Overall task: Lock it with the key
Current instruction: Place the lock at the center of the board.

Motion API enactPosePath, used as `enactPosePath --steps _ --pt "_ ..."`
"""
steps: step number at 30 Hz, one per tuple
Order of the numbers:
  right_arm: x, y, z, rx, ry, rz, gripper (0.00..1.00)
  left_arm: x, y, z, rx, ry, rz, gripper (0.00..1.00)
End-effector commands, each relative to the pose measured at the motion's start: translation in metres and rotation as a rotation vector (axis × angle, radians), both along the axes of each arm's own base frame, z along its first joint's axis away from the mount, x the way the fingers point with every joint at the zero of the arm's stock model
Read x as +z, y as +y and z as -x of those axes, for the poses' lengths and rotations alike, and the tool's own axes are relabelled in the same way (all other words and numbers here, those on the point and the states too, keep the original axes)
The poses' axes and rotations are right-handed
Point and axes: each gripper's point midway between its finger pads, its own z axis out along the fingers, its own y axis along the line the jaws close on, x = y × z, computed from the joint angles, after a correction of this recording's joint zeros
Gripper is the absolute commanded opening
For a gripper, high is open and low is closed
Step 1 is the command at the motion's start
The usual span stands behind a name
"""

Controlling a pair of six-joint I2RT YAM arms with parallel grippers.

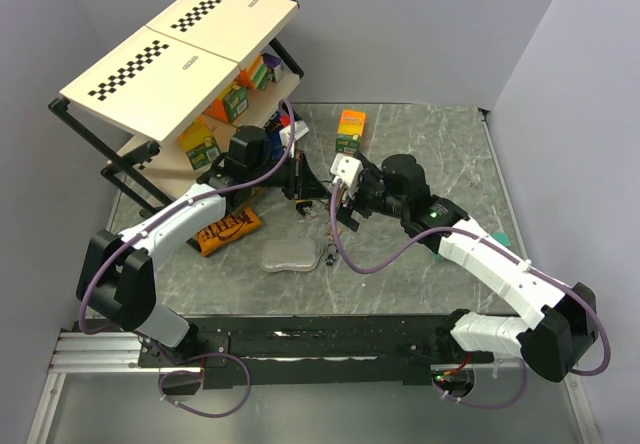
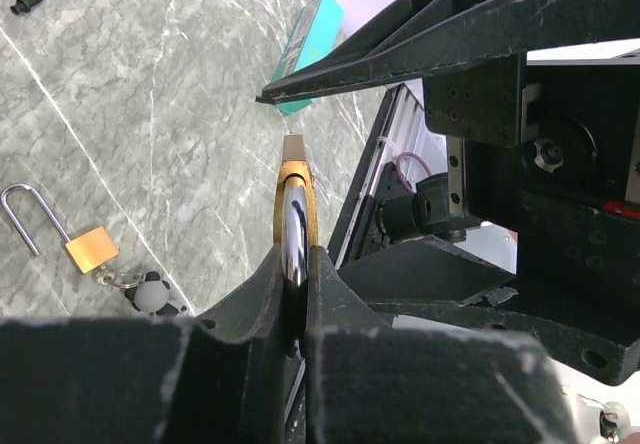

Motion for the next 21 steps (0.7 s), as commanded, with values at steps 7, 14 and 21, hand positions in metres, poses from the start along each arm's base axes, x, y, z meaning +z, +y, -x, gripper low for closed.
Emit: enactPosePath --steps 7,14,21 --pt "-0.004 0.013 0.012 0.092 0.031 -0.01 0.99 0.056 -0.003 0.017 -0.079 -0.126 0.132 0.01" --pt "-0.006 0.011 0.008 0.072 0.027 0.0 0.97 0.057 -0.003 0.016 -0.076 -0.129 0.138 0.01" --pt "-0.002 0.006 -0.007 0.004 -0.02 0.014 0.68 0.057 -0.003 0.016 -0.085 -0.126 0.142 0.01"
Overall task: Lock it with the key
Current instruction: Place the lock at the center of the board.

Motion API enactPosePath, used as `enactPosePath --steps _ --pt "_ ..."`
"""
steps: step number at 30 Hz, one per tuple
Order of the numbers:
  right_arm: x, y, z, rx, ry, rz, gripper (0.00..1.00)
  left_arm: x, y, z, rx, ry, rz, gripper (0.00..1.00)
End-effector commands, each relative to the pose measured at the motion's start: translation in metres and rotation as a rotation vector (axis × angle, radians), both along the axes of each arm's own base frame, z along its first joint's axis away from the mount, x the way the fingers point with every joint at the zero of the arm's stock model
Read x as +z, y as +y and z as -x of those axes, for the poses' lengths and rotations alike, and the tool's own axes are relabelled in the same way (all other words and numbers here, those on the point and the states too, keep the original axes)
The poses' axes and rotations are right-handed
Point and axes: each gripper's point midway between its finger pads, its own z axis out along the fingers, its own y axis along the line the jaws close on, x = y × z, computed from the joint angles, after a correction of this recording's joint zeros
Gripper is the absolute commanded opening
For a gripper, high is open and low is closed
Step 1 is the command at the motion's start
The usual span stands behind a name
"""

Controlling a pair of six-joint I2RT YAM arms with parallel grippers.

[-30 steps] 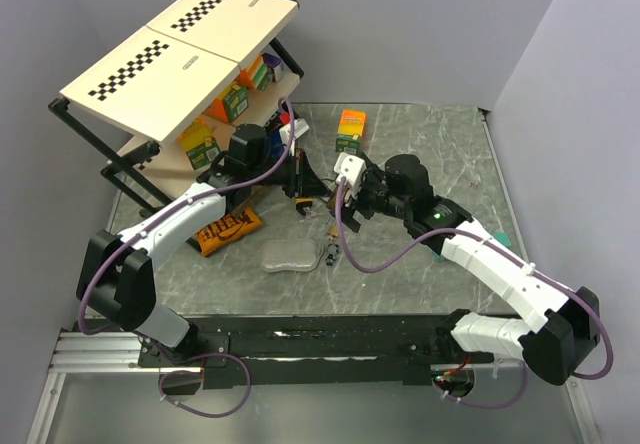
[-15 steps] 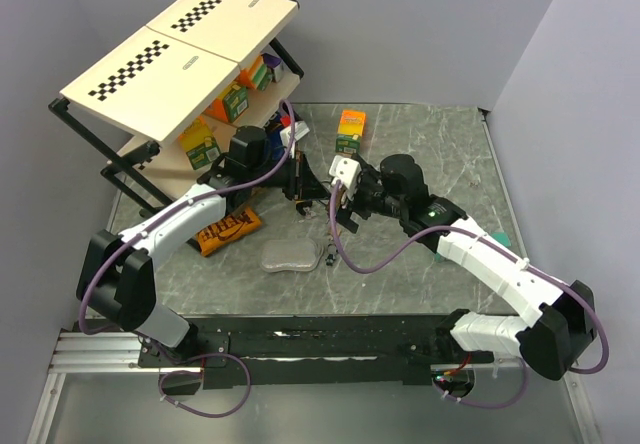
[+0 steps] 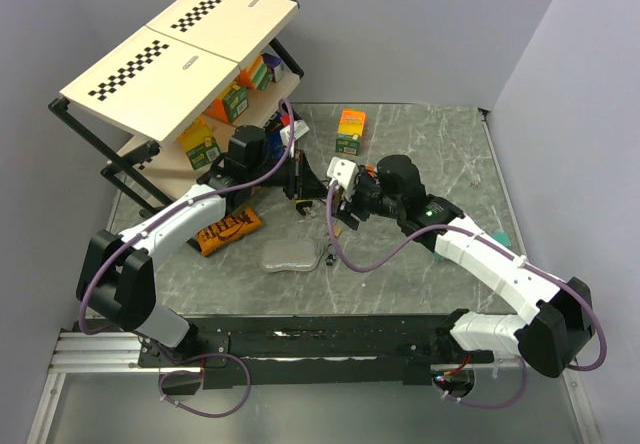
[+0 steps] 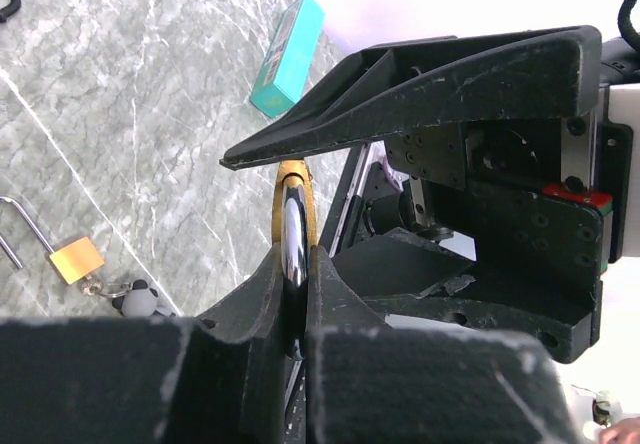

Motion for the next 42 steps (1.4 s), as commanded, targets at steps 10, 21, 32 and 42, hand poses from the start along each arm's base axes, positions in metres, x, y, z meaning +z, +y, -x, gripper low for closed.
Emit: enactPosePath --steps 10,21,32,42 --pt "0.015 -0.015 -0.01 -0.073 -0.005 -0.036 0.53 0.05 0.004 0.004 -0.02 -0.141 0.104 0.58" --pt "-0.033 -0.152 -0.069 -0.52 0.344 -0.045 0.5 0.052 0.03 -0.028 0.173 -0.385 -0.022 0.96" --pt "-0.107 -0.293 -0.142 -0.916 0.551 0.037 0.49 0.045 0.048 -0.062 0.303 -0.521 -0.181 0.96" --pt "-0.152 -0.322 -0.188 -1.066 0.665 0.07 0.48 0.034 0.051 -0.06 0.304 -0.506 -0.206 0.96"
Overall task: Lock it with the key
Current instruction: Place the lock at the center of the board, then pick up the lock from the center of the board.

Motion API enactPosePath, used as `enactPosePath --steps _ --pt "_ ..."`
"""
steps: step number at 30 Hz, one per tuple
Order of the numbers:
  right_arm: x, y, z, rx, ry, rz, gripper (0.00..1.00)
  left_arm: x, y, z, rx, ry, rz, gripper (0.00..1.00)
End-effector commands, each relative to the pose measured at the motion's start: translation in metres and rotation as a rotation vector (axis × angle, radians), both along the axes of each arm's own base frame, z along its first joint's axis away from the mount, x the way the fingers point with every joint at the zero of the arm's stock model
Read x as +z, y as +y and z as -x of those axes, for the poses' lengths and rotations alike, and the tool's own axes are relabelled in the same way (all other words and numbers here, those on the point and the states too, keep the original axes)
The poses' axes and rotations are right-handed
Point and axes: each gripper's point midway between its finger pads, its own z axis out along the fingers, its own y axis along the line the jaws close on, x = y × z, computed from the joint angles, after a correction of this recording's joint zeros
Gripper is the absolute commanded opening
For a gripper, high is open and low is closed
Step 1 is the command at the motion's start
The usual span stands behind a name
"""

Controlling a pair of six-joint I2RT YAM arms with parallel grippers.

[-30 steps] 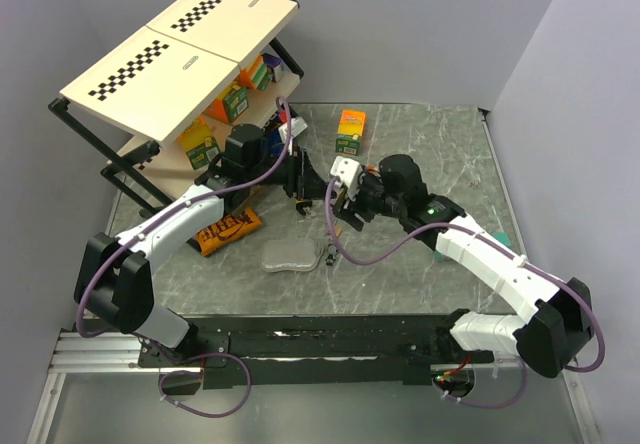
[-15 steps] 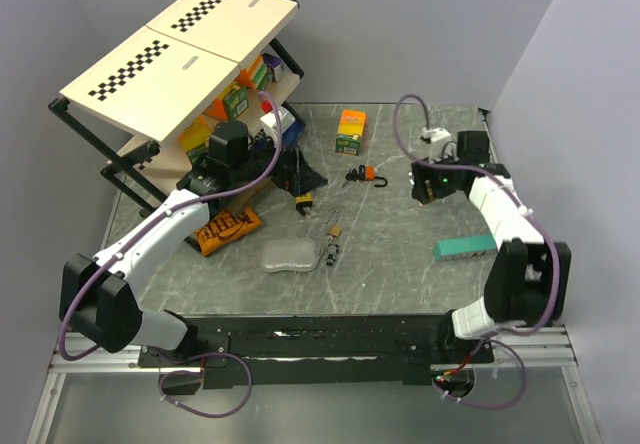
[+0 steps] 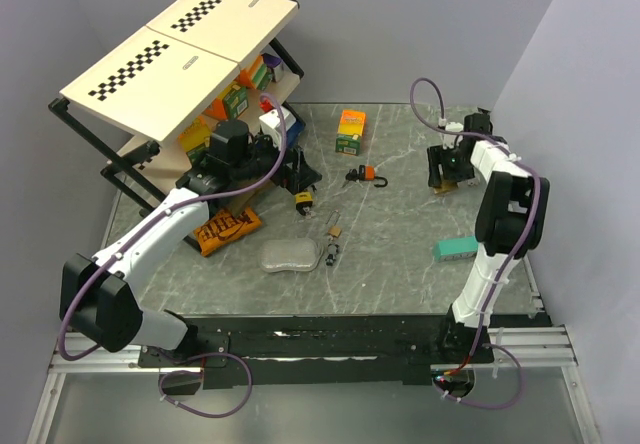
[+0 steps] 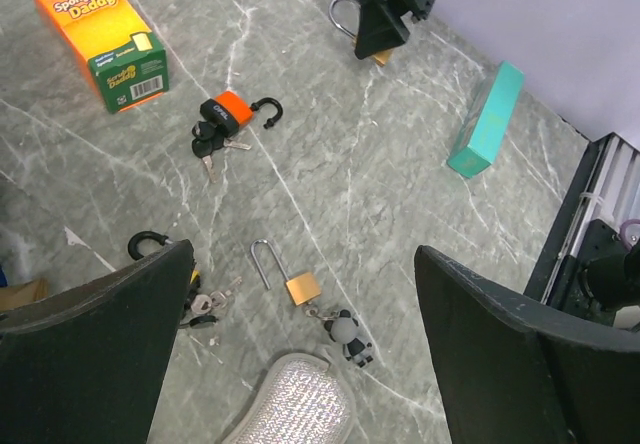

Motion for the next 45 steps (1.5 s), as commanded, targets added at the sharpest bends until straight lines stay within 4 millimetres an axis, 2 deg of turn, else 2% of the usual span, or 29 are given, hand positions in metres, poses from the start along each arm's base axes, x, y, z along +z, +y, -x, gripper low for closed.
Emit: enactPosePath --steps 1,6,10,14,16,18,26,29,32,33,37,38,40,41,43,45 --pt "0.009 -0.015 -0.031 -0.086 -0.032 0.02 0.48 0.013 0.004 -0.003 0.019 -0.053 0.004 0.96" --pt "0.003 -0.021 -0.045 -0.117 -0.03 0.016 0.54 0.012 0.004 -0.005 0.026 -0.046 -0.003 0.96" --pt "-0.01 -0.025 -0.048 -0.131 -0.002 0.03 0.56 0.01 0.005 -0.006 0.035 -0.044 -0.012 0.96" --pt "-0.011 -0.029 -0.05 -0.145 0.003 0.047 0.69 0.013 0.007 -0.008 0.052 -0.049 -0.012 0.96" --pt "-0.01 -0.031 -0.051 -0.148 0.002 0.053 0.72 0.012 0.007 -0.008 0.052 -0.045 -0.013 0.96" --pt "-0.008 -0.032 -0.052 -0.153 -0.003 0.061 0.82 0.012 0.007 -0.007 0.047 -0.043 -0.011 0.96" --pt "0.003 -0.033 -0.059 -0.143 -0.03 0.064 0.95 0.021 0.006 -0.005 0.036 -0.049 -0.007 0.96" --pt "0.028 -0.02 -0.067 -0.085 -0.098 0.024 0.95 0.026 0.006 0.0 0.013 -0.069 -0.005 0.96" --pt "0.056 0.011 -0.068 0.048 -0.183 -0.029 0.96 0.029 0.004 0.012 -0.053 -0.079 -0.004 0.96" --pt "0.069 0.027 -0.066 0.115 -0.215 -0.07 0.97 0.03 0.004 0.017 -0.081 -0.094 -0.011 0.96" --pt "0.091 0.086 -0.055 0.411 -0.291 -0.123 0.99 0.028 -0.001 0.04 -0.206 -0.075 0.016 0.96" --pt "0.093 0.104 -0.052 0.486 -0.303 -0.124 0.99 0.033 -0.002 0.046 -0.234 -0.087 0.037 0.96" --pt "0.092 0.122 -0.047 0.631 -0.328 -0.097 0.99 0.031 0.0 0.049 -0.241 -0.085 0.046 0.96" --pt "0.094 0.141 -0.046 0.698 -0.342 -0.093 0.99 0.035 0.001 0.049 -0.237 -0.093 0.06 0.96" --pt "0.085 0.156 -0.042 0.805 -0.333 -0.085 0.99 0.033 0.003 0.05 -0.237 -0.082 0.069 0.96" --pt "0.081 0.173 -0.048 0.868 -0.33 -0.076 0.99 0.034 0.005 0.051 -0.243 -0.078 0.074 0.96"
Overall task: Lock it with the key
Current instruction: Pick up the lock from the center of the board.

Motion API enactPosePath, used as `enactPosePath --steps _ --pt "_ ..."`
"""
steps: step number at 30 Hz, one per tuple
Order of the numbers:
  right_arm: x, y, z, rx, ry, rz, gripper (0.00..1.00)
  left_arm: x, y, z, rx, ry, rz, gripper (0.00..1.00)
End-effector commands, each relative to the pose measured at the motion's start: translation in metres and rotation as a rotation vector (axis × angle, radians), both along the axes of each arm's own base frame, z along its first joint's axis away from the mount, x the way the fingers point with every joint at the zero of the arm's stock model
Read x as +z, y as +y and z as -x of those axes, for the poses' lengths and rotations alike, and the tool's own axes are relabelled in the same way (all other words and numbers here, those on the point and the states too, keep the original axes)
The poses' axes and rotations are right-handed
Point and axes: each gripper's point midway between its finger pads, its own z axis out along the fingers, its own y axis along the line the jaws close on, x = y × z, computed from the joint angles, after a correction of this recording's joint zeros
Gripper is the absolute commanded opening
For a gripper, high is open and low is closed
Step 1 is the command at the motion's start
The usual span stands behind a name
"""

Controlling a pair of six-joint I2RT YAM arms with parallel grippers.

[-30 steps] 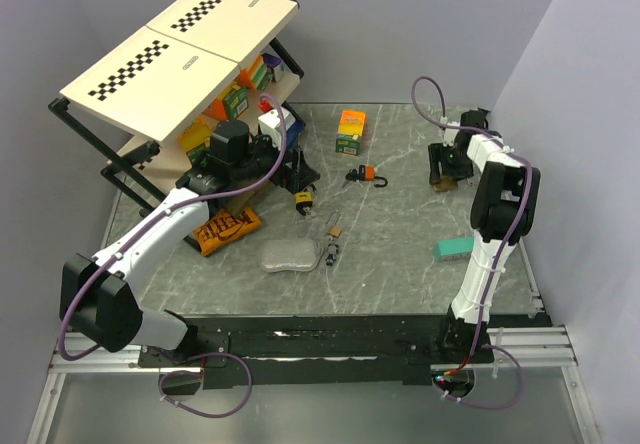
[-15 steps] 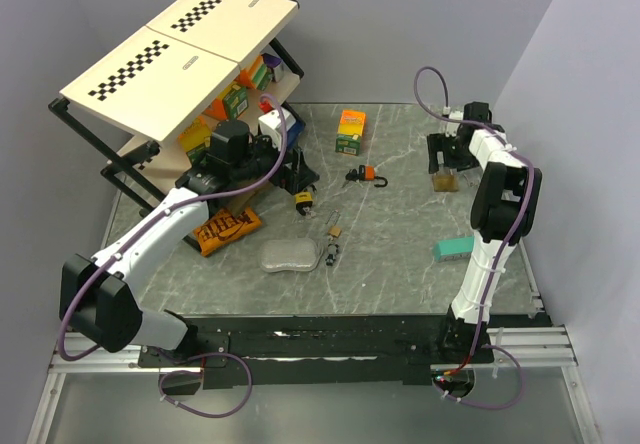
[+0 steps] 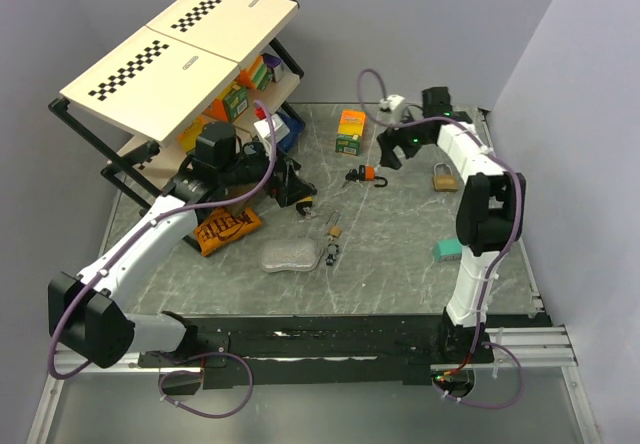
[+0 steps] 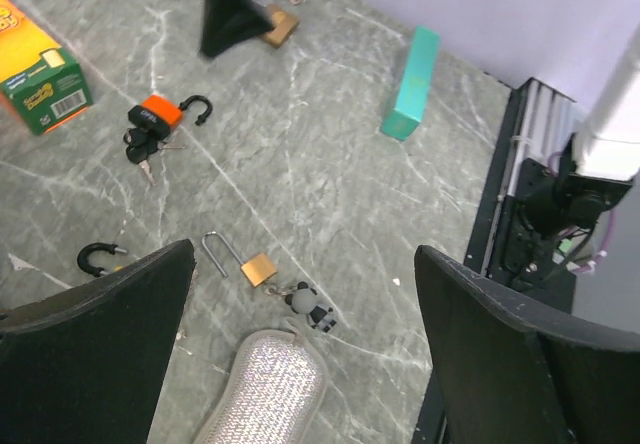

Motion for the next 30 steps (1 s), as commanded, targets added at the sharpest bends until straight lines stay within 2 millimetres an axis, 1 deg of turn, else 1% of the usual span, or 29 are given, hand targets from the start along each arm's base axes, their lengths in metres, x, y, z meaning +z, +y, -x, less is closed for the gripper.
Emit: enactPosePath --steps 1,2,4,5,6,9,10,11,14,18,23,25,26,29,30 --pt "0.006 0.04 0.0 0.267 -0.075 0.025 0.99 0.018 0.001 0.01 -0.056 -0.035 0.056 0.96" --pt "0.001 0.044 -0.007 0.284 -0.072 0.029 0.99 0.018 0.002 0.009 -0.056 -0.033 0.057 0.96" --pt "-0.005 0.056 -0.007 0.337 -0.063 0.049 0.98 0.017 0.003 0.009 -0.059 -0.028 0.056 0.96" --pt "-0.011 0.058 -0.012 0.348 -0.062 0.064 0.99 0.018 0.003 0.011 -0.062 -0.031 0.056 0.96" --pt "-0.015 0.064 -0.012 0.366 -0.058 0.077 0.98 0.018 0.004 0.011 -0.06 -0.03 0.056 0.96" --pt "-0.031 0.07 -0.013 0.425 -0.049 0.123 0.98 0.016 0.006 0.01 -0.056 -0.033 0.048 0.96" --pt "-0.032 0.071 -0.016 0.433 -0.052 0.137 0.97 0.016 0.006 0.011 -0.057 -0.034 0.047 0.96" --pt "-0.043 0.069 -0.013 0.441 -0.025 0.151 0.97 0.016 0.007 0.01 -0.054 -0.034 0.047 0.96" --pt "-0.058 0.068 -0.011 0.466 -0.002 0.181 0.97 0.017 0.008 0.01 -0.054 -0.037 0.048 0.96" --pt "-0.068 0.068 -0.01 0.479 0.014 0.195 0.97 0.016 0.009 0.009 -0.049 -0.039 0.043 0.96" --pt "-0.081 0.078 -0.012 0.503 0.018 0.212 0.97 0.016 0.012 0.008 -0.039 -0.041 0.035 0.96" --pt "-0.086 0.08 -0.012 0.51 0.023 0.218 0.95 0.015 0.014 0.007 -0.033 -0.046 0.03 0.96" --pt "-0.088 0.082 -0.009 0.521 0.027 0.224 0.91 0.014 0.014 0.007 -0.03 -0.043 0.027 0.96" --pt "-0.095 0.083 -0.008 0.524 0.027 0.248 0.86 0.013 0.017 0.006 -0.018 -0.049 0.022 0.96" --pt "-0.096 0.083 -0.008 0.523 0.03 0.247 0.8 0.013 0.018 0.005 -0.012 -0.053 0.02 0.96"
